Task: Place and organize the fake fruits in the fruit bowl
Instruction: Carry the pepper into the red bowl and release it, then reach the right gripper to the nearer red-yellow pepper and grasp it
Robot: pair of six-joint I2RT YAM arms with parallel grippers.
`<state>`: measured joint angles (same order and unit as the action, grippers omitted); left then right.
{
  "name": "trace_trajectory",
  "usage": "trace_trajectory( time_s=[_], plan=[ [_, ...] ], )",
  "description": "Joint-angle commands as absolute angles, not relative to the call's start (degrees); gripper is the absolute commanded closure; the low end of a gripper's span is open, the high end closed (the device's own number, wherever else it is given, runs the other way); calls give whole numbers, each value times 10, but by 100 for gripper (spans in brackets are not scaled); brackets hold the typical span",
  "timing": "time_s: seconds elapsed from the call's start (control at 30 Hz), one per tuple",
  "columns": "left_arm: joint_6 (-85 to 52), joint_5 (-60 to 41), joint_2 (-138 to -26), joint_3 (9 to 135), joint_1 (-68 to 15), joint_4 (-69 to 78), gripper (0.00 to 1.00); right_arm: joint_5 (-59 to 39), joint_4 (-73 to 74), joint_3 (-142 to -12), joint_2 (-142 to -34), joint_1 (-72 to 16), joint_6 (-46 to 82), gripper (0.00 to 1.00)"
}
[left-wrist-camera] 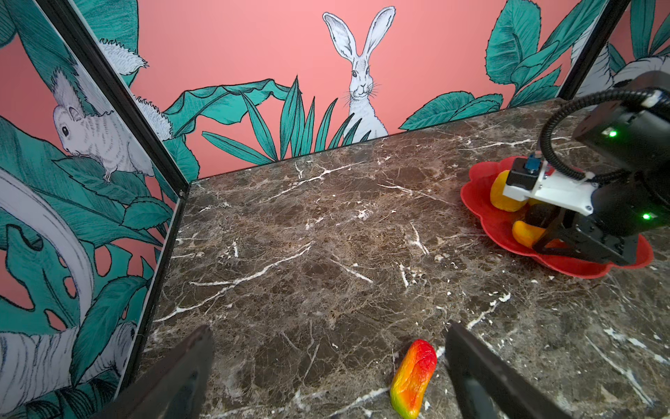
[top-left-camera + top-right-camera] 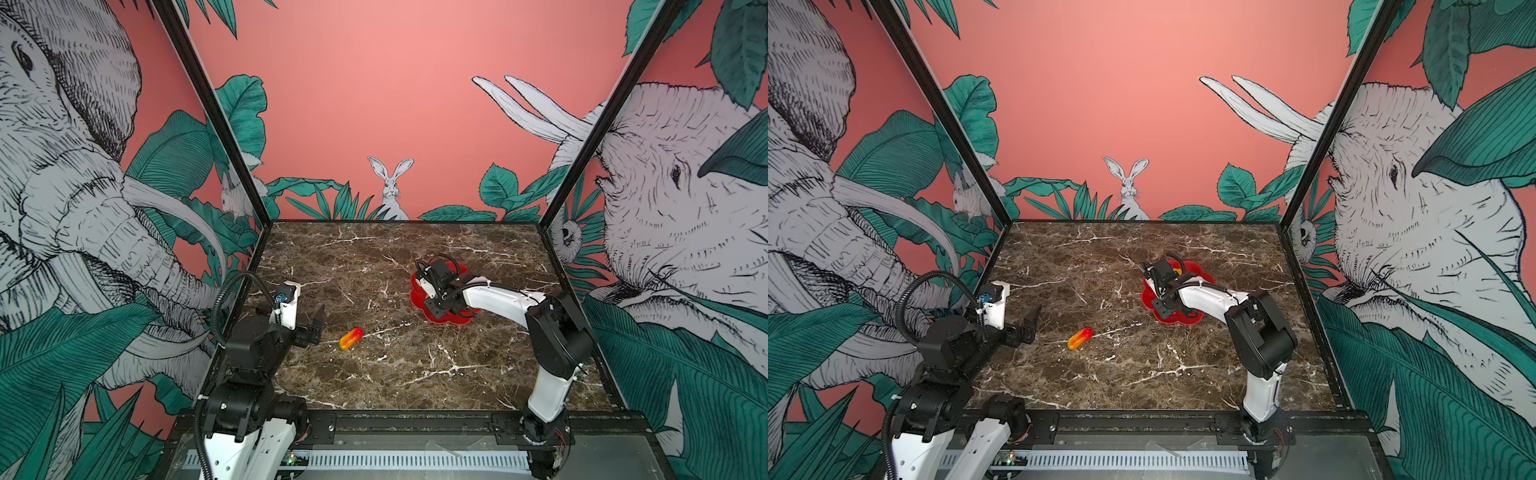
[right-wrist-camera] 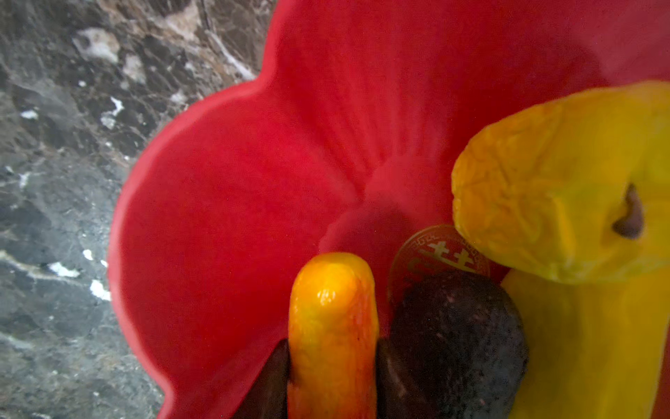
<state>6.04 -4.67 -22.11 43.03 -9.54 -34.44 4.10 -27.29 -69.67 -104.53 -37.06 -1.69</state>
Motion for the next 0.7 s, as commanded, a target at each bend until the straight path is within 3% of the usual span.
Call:
trace_trajectory(
  time_s=[0.0,0.4,0.57,0.67],
  plan=[
    [61,-53,-224,425,-92,-348,0,39,-283,-716,-1046,-369,-25,57],
    [61,-55,-227,426,-92,-344,0,52,-331,-734,-983,-369,-38,30],
    [62,-56,-229,426,-92,-344,0,20,-348,-760,-940,-370,-84,1],
    [62,-56,-230,426,-92,-344,0,-39,-333,-770,-929,-377,-102,0]
  ],
)
